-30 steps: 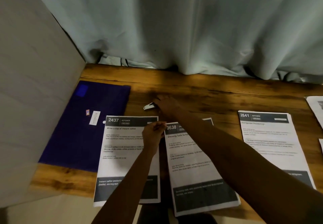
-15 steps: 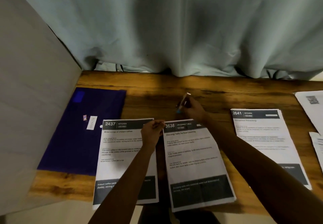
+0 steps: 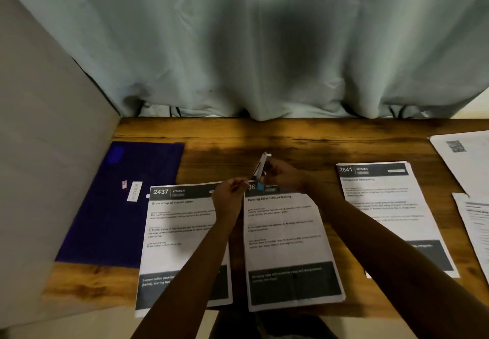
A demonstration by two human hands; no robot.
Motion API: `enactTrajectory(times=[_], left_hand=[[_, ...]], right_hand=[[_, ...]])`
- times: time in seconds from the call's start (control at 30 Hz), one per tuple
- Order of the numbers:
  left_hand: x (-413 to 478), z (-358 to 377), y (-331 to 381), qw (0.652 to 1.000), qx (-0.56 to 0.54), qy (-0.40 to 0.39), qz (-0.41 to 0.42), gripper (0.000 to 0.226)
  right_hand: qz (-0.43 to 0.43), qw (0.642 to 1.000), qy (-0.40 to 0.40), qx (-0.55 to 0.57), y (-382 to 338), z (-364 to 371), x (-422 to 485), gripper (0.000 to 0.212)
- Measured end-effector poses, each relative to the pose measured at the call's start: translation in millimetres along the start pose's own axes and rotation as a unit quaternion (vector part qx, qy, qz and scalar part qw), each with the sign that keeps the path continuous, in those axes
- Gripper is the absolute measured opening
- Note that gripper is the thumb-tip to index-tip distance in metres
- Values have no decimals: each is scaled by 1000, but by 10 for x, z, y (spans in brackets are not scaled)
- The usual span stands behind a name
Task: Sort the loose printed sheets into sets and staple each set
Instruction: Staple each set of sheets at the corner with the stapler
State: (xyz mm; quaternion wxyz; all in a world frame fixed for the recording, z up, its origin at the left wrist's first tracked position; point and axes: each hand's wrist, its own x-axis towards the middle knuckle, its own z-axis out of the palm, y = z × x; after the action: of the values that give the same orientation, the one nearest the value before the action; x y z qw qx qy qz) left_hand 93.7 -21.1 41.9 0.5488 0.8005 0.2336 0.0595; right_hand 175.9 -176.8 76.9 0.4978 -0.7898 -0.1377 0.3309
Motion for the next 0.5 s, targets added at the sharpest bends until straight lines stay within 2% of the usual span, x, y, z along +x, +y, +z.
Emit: enactTrajectory(times=[0.2, 0.4, 0.5], left_hand=[[-57, 14, 33, 999, 21, 27, 23, 16], [-97, 1, 77, 999, -8, 25, 29, 16], [-100, -3, 98, 999, -7, 21, 25, 16]], right_hand=[[-7, 1000, -2, -23, -55, 31, -43, 42], [-16, 998, -7, -57, -88, 83, -66, 30], [-16, 997, 0, -70, -81, 106, -70, 33]])
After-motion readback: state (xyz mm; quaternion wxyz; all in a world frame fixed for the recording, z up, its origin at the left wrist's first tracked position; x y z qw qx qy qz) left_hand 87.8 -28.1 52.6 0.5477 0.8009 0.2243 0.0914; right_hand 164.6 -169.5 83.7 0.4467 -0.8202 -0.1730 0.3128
